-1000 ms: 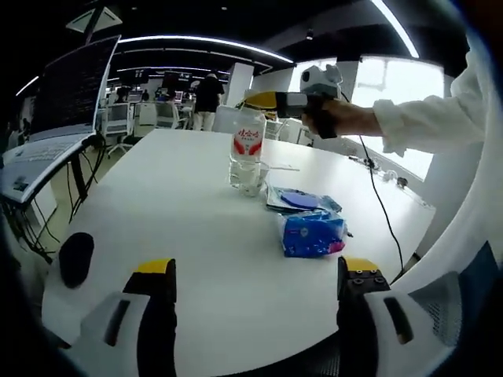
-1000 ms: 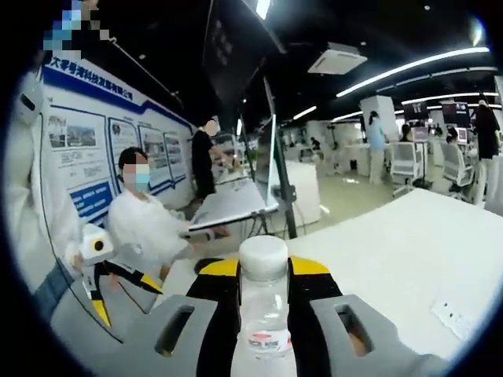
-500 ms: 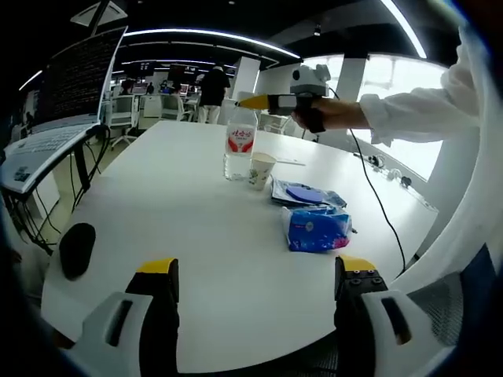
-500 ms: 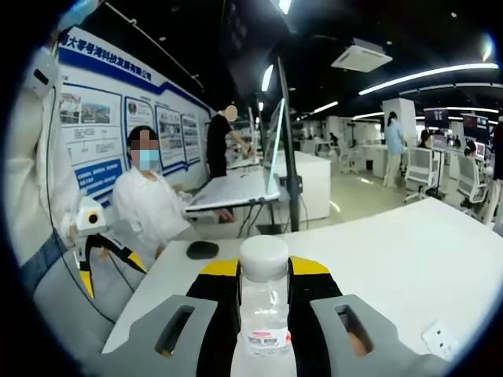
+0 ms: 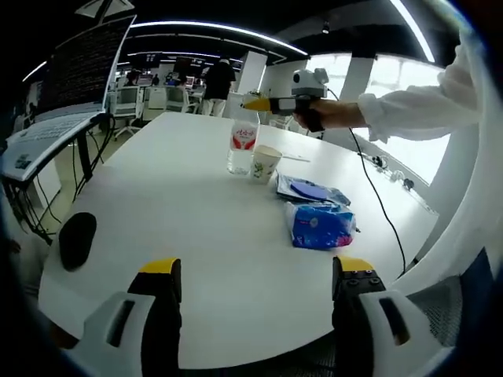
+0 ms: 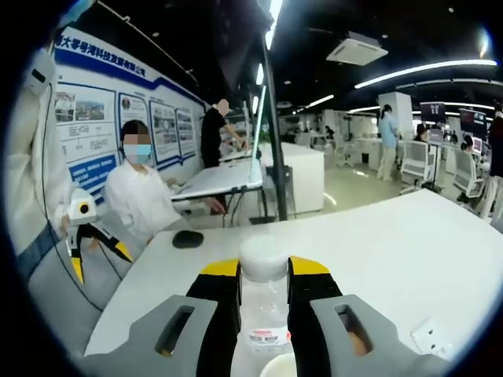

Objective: Arrange the tabletop items into an orderly group along one side of the table until the central work area is clear of visible clutter.

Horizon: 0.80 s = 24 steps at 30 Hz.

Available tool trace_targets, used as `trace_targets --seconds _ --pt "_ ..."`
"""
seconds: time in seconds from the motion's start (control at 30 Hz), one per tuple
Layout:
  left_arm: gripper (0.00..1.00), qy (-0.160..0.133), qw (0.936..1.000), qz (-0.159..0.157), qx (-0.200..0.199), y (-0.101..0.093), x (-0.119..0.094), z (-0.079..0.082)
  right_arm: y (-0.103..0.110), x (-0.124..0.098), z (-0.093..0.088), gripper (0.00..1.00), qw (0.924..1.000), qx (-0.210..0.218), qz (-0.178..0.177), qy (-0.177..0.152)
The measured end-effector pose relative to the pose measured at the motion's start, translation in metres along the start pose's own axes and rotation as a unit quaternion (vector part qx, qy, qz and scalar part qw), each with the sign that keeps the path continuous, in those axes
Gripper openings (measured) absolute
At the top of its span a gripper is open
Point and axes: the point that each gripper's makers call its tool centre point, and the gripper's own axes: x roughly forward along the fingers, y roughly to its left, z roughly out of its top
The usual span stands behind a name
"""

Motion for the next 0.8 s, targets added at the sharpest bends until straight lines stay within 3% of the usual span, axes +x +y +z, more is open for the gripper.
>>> trace_targets --seconds 0.17,0.43,0.47,0.57,0.8 --pt "0.8 0.008 1.0 -0.001 0.001 0.0 0.001 -0.003 -0.004 -0.002 -0.008 0.19 1.0 0.002 -0.008 0.003" --pt "0.78 0.022 0.9997 0.001 -0.013 0.003 0.003 -0.01 0.001 0.0 -0.026 0.19 0.9995 -0.007 0.012 0.028" --pt "0.78 0.024 0.9996 0.0 -0.012 0.002 0.004 -0.011 0.0 0.001 -0.025 0.19 0.9994 -0.023 0.014 0.02" --pt "0.77 0.037 0.9992 -0.008 -0.012 0.0 0.005 -0.017 -0.003 0.001 -0.029 0.19 0.9998 -0.011 0.009 0.017" --pt "0.74 0.035 0.9991 -0.017 -0.017 -0.003 0.005 -0.016 0.0 0.002 -0.031 0.2 0.9997 -0.018 0.017 0.009"
